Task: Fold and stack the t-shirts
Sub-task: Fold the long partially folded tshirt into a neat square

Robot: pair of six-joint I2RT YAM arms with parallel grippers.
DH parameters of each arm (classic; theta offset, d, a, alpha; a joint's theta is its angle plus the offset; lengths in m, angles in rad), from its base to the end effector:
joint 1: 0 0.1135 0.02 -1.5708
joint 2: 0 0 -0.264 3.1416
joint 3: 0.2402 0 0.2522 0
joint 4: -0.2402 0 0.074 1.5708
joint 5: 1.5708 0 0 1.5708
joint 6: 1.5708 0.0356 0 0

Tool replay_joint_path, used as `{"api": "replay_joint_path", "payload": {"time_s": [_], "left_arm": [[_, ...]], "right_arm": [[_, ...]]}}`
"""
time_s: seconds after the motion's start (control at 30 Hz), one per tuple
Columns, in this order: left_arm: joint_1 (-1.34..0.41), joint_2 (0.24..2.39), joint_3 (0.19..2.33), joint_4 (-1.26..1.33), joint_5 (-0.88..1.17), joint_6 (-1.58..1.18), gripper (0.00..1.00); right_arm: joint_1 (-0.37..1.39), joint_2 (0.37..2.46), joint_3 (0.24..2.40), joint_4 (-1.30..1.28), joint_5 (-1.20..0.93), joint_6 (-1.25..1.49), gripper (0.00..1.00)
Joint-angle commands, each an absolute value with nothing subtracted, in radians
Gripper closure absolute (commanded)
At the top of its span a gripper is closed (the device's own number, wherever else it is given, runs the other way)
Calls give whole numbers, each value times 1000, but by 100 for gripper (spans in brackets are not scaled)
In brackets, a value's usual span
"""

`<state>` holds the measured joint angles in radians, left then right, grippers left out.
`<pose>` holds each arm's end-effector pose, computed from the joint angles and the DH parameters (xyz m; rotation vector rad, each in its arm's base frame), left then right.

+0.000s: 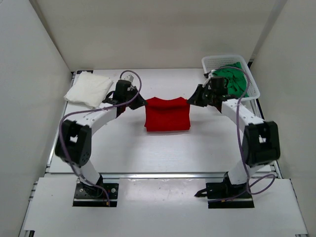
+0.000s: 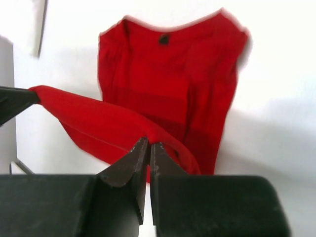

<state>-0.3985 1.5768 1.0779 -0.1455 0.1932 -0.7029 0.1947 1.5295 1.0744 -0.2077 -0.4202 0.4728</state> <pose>0.3222 -0.1431 0.2475 -0.2412 2.3148 -0.7995 0.3302 0.0799 0.2580 0.0812 2.2944 0.8251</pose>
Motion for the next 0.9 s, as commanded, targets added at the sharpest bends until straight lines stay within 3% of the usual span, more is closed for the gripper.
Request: {"api": "replay_joint_path", "payload": {"time_s": [0.0,0.17,0.27,0.33,0.43,0.53,0.6,0.73,0.87], "left_arm": [[-348,1734,1227,-109,115,-698,99],[-298,1925,1380,-118,101,-733,95],[-282,1969,1397,-61,104,-762,79],[-273,1985,1414,-40,123,-778,64],[-265,1935,1376,15,118,-788,53],[-296,1878,1328,38,113,-787,54],[-356,1846,1281,61,138,-776,55],[-463,1832,1188,124,138,-790,56],[-454,1845,1033,204,149,-837,60]], "right_arm": [[149,1699,1248,-170,-463,442,100],[123,1928,1481,-210,-497,420,100],[124,2058,1627,-218,-492,437,96],[133,2107,1684,-218,-505,451,80],[138,2125,1770,-294,-499,411,70],[152,2045,1709,-308,-408,384,67],[166,1952,1567,-241,-379,388,72],[180,1849,1330,-80,-428,449,96],[190,1841,1160,-18,-471,456,100]]}}
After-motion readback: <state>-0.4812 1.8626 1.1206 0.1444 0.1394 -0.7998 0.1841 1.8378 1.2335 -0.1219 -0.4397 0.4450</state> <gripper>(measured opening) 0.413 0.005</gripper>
